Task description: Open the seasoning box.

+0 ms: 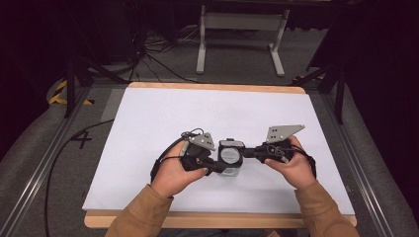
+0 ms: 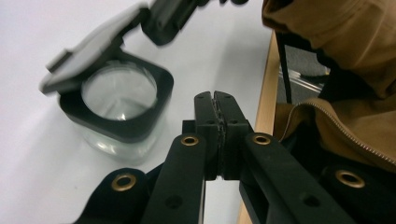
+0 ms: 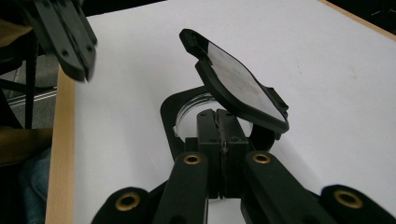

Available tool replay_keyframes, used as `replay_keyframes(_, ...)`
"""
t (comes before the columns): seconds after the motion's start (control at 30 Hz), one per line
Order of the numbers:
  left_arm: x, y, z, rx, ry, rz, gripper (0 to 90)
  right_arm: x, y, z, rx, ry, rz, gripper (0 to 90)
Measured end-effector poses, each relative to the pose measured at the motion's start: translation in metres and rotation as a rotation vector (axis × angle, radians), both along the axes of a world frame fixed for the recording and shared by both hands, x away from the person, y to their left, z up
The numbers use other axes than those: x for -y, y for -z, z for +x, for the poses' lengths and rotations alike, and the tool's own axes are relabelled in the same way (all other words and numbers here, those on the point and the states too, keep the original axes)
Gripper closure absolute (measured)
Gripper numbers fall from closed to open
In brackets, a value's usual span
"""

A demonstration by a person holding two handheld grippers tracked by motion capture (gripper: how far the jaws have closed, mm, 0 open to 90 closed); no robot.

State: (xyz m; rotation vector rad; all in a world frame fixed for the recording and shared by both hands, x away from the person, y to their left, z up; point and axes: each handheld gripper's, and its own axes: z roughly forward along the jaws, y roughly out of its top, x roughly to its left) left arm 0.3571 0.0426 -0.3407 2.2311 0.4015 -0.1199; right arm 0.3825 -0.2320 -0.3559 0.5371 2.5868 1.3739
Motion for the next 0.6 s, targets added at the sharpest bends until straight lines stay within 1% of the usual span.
replay_keyframes(0.07,0.003,0.008,0.003,0.007,-0.013,0.013,89.6,-0.001,0.001,0.000,0.000,0.001,0.005,90.0)
replay_keyframes(0.1,0.005,0.012,0.003,0.010,-0.024,0.002,89.6,-0.002,0.002,0.001,0.001,0.007,0.004,90.0)
replay_keyframes(0.13,0.005,0.012,0.003,0.010,-0.024,0.002,89.7,-0.002,0.002,0.001,0.001,0.007,0.004,90.0)
replay_keyframes(0.2,0.007,0.018,0.006,0.018,-0.038,-0.012,89.8,-0.003,0.003,0.002,0.009,0.016,0.008,90.0)
replay_keyframes(0.23,0.008,0.020,0.007,0.028,-0.041,-0.008,89.8,-0.003,0.003,0.002,0.009,0.021,0.012,90.0)
replay_keyframes(0.27,0.008,0.023,0.008,0.033,-0.058,-0.018,89.8,-0.003,0.003,0.002,0.011,0.025,0.015,90.0)
replay_keyframes(0.4,0.008,0.029,0.011,0.046,-0.098,-0.037,89.8,-0.002,0.003,0.003,0.018,0.034,0.031,90.0)
replay_keyframes(0.43,0.008,0.031,0.012,0.060,-0.111,-0.055,89.8,-0.002,0.003,0.003,0.020,0.036,0.034,90.0)
replay_keyframes(0.47,0.008,0.032,0.012,0.073,-0.122,-0.061,89.8,-0.002,0.002,0.004,0.022,0.040,0.035,90.0)
replay_keyframes(0.5,0.007,0.034,0.012,0.082,-0.154,-0.074,89.8,-0.002,0.002,0.004,0.024,0.040,0.039,90.0)
replay_keyframes(0.53,0.007,0.036,0.012,0.089,-0.164,-0.083,89.8,-0.002,0.001,0.005,0.025,0.046,0.042,90.0)
replay_keyframes(0.57,0.007,0.038,0.012,0.090,-0.180,-0.080,89.8,-0.003,0.001,0.005,0.026,0.047,0.044,90.0)
replay_keyframes(0.6,0.007,0.038,0.012,0.090,-0.180,-0.080,89.8,-0.003,0.001,0.005,0.026,0.047,0.044,90.0)
